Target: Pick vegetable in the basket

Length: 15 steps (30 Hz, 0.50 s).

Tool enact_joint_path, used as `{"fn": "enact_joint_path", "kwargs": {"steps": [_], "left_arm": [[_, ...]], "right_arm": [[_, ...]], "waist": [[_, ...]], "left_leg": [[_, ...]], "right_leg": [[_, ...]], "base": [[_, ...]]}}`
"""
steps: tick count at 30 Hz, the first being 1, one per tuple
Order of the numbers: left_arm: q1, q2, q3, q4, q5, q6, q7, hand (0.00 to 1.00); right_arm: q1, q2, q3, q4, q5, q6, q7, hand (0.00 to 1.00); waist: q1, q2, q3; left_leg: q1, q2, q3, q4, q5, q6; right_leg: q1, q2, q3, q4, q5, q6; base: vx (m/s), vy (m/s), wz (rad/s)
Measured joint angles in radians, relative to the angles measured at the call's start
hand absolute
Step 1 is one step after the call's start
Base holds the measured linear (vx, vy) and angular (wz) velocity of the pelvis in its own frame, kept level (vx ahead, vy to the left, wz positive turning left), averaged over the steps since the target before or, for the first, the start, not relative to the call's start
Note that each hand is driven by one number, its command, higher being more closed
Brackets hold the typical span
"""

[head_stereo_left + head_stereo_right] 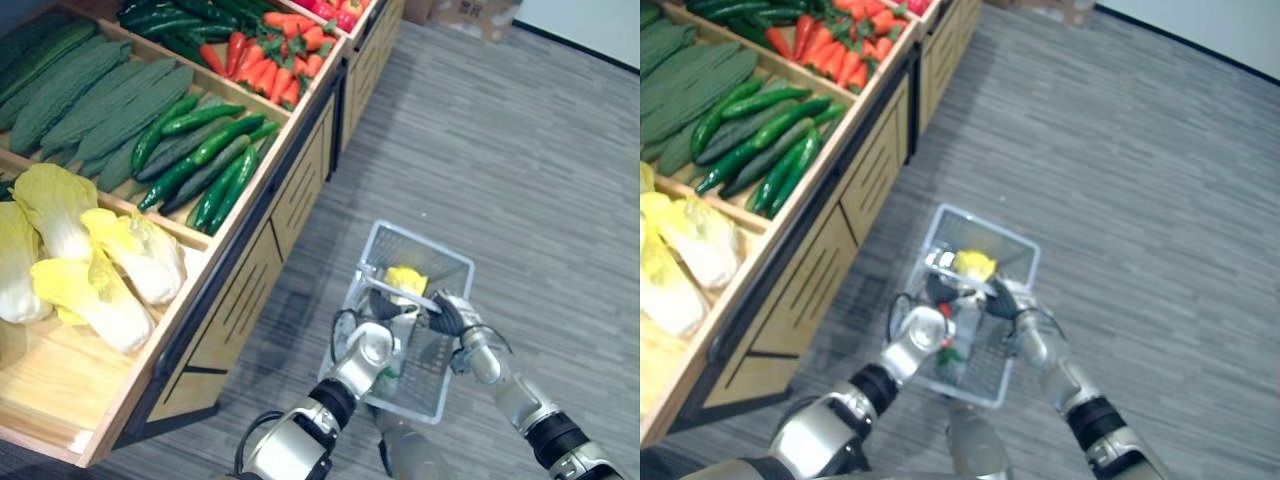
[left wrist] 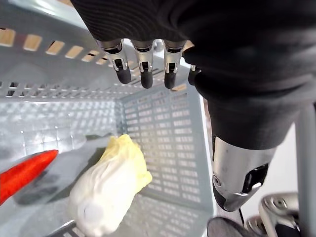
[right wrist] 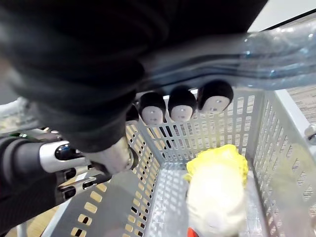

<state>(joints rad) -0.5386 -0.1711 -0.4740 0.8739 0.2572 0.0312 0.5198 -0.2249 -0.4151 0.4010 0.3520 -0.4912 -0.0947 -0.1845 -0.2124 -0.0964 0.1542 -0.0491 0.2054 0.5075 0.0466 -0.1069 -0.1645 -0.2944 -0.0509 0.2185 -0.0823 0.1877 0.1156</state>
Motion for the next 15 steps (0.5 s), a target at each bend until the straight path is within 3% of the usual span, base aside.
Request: {"fn": "enact_joint_path", "kwargs": {"steps": [9, 13, 15], "left_arm": [[0.016, 0.0, -0.07, -0.071, -0.01, 0.001, -0.052, 0.0], [0.189, 0.1, -0.185, -0.439, -0.051, -0.009, -0.152, 0.0], [0.316, 0.199, -0.199, -0.644, -0.088, -0.048, -0.254, 0.0]], "right_arm": [[0.034, 0.0, -0.061, 0.001, 0.0, 0.0, -0.007, 1.0], [0.071, -0.003, -0.205, 0.003, 0.002, -0.004, -0.02, 1.0], [0.101, -0.028, -0.249, 0.017, 0.002, -0.022, -0.022, 1.0]], "waist": [[0.027, 0.016, 0.008], [0.067, 0.054, 0.011], [0.093, 0.077, 0.005]], "left_leg": [[-0.023, -0.001, -0.054, 0.026, -0.004, 0.006], [-0.028, -0.001, -0.104, 0.027, -0.001, 0.011], [-0.036, -0.003, -0.137, 0.026, 0.003, 0.015]], "right_leg": [[0.014, -0.016, -0.044, 0.006, 0.0, 0.0], [0.041, -0.026, -0.087, 0.006, 0.0, 0.001], [0.053, -0.033, -0.115, 0.006, -0.002, 0.002]], "base": [[-0.01, -0.014, 0.14], [-0.02, -0.013, 0.35], [-0.02, -0.007, 0.38]]}}
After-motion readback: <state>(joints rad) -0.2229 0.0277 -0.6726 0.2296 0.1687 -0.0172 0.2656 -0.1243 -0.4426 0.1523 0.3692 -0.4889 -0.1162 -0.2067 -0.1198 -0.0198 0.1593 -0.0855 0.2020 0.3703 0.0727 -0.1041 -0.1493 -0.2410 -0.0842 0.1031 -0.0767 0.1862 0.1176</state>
